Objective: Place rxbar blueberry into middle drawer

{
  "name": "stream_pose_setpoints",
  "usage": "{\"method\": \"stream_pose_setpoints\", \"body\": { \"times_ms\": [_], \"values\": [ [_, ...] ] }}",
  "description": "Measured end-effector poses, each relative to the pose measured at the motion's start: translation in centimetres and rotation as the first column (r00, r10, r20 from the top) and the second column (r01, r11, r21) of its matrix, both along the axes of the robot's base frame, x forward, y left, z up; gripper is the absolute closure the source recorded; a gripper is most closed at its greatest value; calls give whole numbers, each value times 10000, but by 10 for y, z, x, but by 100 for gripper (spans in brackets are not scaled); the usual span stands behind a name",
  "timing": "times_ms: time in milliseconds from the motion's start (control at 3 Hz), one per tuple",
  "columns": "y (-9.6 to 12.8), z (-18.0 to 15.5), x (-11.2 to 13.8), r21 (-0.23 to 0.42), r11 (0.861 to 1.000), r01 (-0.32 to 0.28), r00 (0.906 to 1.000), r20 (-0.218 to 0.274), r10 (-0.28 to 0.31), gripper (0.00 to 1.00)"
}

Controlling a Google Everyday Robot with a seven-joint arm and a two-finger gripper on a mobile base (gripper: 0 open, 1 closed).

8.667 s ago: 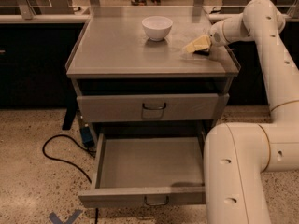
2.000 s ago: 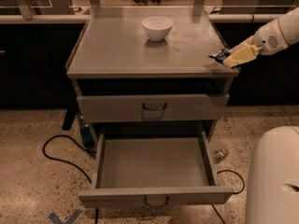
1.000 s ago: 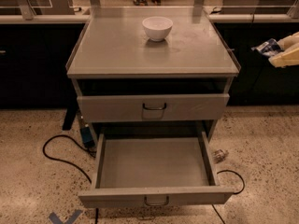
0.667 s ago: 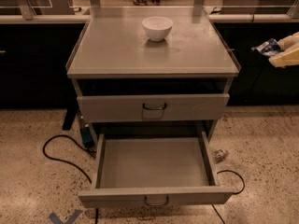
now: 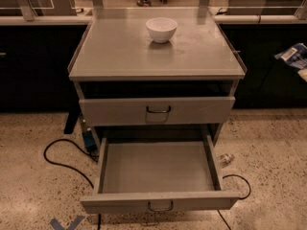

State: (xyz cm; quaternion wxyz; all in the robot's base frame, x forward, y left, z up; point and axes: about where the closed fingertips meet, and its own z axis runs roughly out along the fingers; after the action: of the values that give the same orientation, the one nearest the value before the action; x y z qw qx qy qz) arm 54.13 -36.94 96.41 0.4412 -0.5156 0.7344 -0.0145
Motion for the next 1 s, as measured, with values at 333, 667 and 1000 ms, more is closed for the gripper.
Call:
{"method": "stream_pose_setpoints", "body": {
  "times_ms": [333, 667, 1000],
  "values": [
    [-3, -20, -33, -394, 9986, -363, 9993, -108, 359, 100],
    [0, -27, -33, -392, 9985, -379, 9992, -143, 374, 100],
    [14, -26, -53, -878, 9951, -457, 9968, 617, 512, 100]
  ]
}}
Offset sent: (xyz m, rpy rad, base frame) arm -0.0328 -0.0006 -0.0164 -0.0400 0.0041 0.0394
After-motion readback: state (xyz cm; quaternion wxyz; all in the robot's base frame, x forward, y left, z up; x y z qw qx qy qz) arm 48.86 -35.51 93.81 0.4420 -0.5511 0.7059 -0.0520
